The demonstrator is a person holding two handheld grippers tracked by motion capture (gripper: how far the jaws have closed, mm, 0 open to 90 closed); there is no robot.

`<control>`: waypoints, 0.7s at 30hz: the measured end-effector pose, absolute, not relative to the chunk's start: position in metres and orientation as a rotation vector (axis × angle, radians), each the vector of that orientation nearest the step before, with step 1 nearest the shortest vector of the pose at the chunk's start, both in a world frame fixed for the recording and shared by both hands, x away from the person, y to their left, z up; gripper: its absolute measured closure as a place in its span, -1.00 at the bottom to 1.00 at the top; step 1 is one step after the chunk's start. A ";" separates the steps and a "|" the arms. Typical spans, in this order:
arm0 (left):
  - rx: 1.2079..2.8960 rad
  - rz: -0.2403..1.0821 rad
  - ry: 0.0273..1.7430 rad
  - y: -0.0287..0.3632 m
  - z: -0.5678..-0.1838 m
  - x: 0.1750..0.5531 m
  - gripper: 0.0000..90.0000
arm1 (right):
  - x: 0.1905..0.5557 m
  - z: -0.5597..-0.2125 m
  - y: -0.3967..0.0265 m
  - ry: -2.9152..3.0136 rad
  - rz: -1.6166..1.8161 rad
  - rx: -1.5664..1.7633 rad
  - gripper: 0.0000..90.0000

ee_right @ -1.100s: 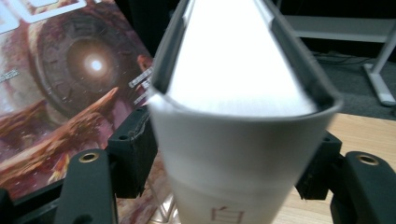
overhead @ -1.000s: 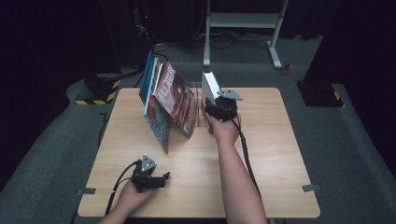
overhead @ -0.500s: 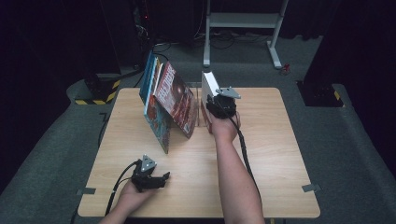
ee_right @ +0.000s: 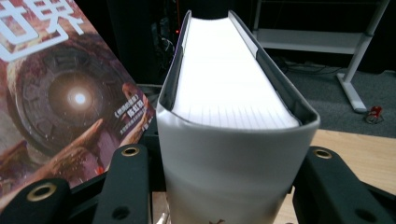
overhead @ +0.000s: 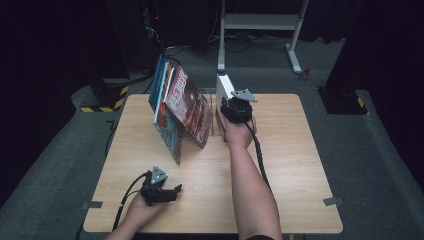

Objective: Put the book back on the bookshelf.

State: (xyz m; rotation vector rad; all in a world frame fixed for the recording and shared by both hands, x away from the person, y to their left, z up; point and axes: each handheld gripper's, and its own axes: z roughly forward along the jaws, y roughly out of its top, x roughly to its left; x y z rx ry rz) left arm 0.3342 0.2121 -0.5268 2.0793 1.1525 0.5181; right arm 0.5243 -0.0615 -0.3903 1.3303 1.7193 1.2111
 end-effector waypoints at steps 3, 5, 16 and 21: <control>2.079 0.518 1.151 0.212 -0.527 0.334 -0.54 | 0.525 -0.384 -0.058 1.711 1.200 1.302 0.21; 2.080 0.518 1.150 0.212 -0.527 0.334 -0.54 | 0.526 -0.381 -0.056 1.695 1.209 1.288 0.22; 2.083 0.516 1.150 0.212 -0.527 0.334 -0.54 | 0.538 -0.377 -0.046 1.686 1.217 1.291 0.21; 2.083 0.515 1.148 0.212 -0.527 0.334 -0.54 | 0.544 -0.380 -0.040 1.694 1.210 1.286 0.21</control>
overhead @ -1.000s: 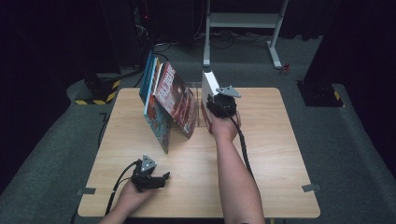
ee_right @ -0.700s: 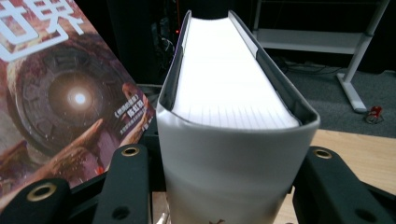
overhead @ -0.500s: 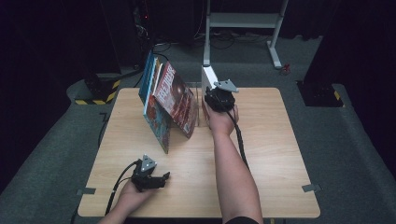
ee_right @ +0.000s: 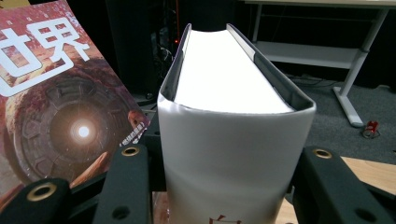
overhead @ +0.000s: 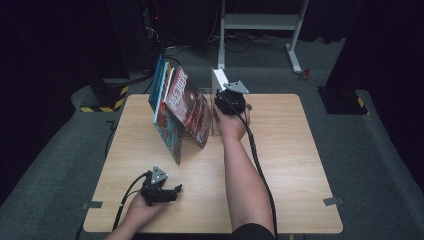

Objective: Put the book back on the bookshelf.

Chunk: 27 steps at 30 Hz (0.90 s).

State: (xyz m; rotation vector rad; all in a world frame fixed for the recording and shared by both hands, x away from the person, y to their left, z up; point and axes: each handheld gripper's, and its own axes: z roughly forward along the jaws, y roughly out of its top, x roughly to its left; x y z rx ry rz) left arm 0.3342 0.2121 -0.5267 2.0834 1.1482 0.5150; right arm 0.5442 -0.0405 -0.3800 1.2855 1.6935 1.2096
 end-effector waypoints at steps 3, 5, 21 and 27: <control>2.083 0.515 1.148 0.212 -0.527 0.334 -0.54 | 0.547 -0.381 -0.038 1.690 1.206 1.281 0.21; 2.083 0.514 1.148 0.212 -0.527 0.334 -0.54 | 0.549 -0.382 -0.036 1.691 1.198 1.274 0.21; 2.081 0.519 1.148 0.212 -0.527 0.334 -0.54 | 0.542 -0.396 -0.041 1.694 1.223 1.246 0.20; 2.080 0.520 1.148 0.212 -0.527 0.334 -0.54 | 0.536 -0.400 -0.047 1.695 1.235 1.257 0.19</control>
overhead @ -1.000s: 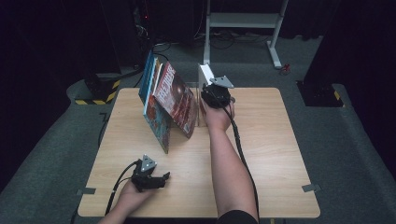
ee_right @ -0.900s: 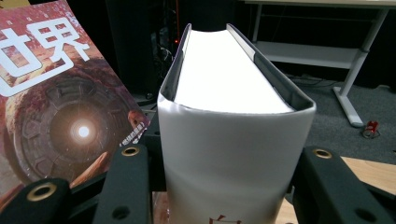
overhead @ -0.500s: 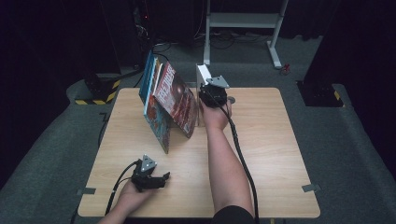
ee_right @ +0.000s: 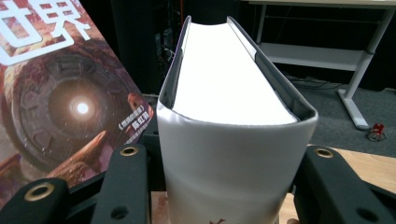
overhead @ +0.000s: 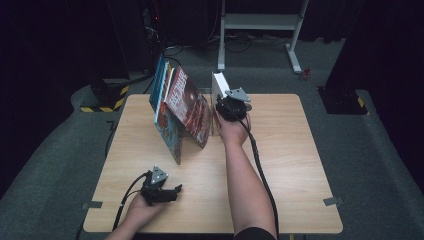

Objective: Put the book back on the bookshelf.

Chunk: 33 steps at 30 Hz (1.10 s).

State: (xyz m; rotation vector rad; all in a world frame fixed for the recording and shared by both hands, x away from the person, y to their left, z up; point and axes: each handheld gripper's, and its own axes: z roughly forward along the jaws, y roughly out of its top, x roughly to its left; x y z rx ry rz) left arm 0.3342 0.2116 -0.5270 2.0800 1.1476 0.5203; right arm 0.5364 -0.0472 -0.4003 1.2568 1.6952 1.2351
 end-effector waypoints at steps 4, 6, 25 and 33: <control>2.076 0.516 1.151 0.211 -0.527 0.334 -0.54 | 0.532 -0.402 -0.048 1.706 1.228 1.258 0.18; 2.076 0.516 1.151 0.211 -0.527 0.334 -0.54 | 0.531 -0.404 -0.049 1.711 1.228 1.255 0.18; 2.076 0.517 1.151 0.211 -0.527 0.334 -0.54 | 0.533 -0.401 -0.053 1.746 1.239 1.300 -0.31; 2.072 0.510 1.154 0.211 -0.527 0.334 -0.53 | 0.532 -0.399 -0.055 1.749 1.260 1.302 -0.47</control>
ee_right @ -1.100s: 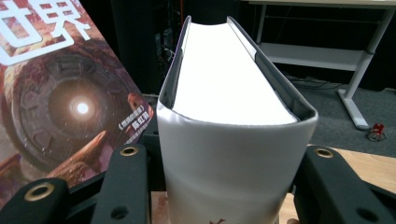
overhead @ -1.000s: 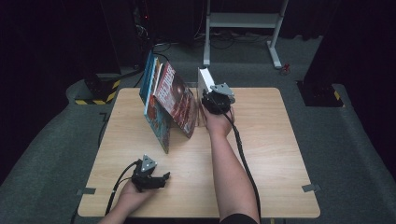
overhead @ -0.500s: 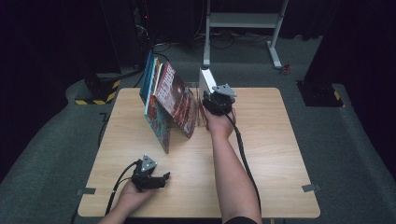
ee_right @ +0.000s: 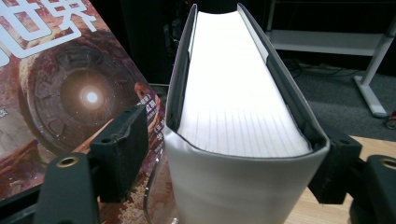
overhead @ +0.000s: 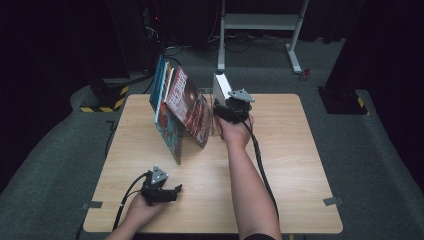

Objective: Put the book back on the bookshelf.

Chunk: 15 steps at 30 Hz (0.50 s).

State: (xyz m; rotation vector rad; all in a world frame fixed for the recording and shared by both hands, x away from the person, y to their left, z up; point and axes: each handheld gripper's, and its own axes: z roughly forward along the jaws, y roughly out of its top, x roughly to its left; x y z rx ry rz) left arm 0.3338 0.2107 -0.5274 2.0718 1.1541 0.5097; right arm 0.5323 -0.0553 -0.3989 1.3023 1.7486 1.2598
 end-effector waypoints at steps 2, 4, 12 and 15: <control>2.071 0.510 1.155 0.211 -0.527 0.334 -0.53 | 0.531 -0.398 -0.056 1.762 1.264 1.308 -0.49; 2.071 0.510 1.155 0.210 -0.527 0.334 -0.53 | 0.530 -0.397 -0.056 1.767 1.270 1.300 -0.52; 2.069 0.511 1.155 0.210 -0.528 0.334 -0.53 | 0.526 -0.394 -0.059 1.786 1.265 1.307 -0.68; 2.070 0.511 1.154 0.210 -0.528 0.334 -0.53 | 0.524 -0.393 -0.061 1.788 1.256 1.307 -0.70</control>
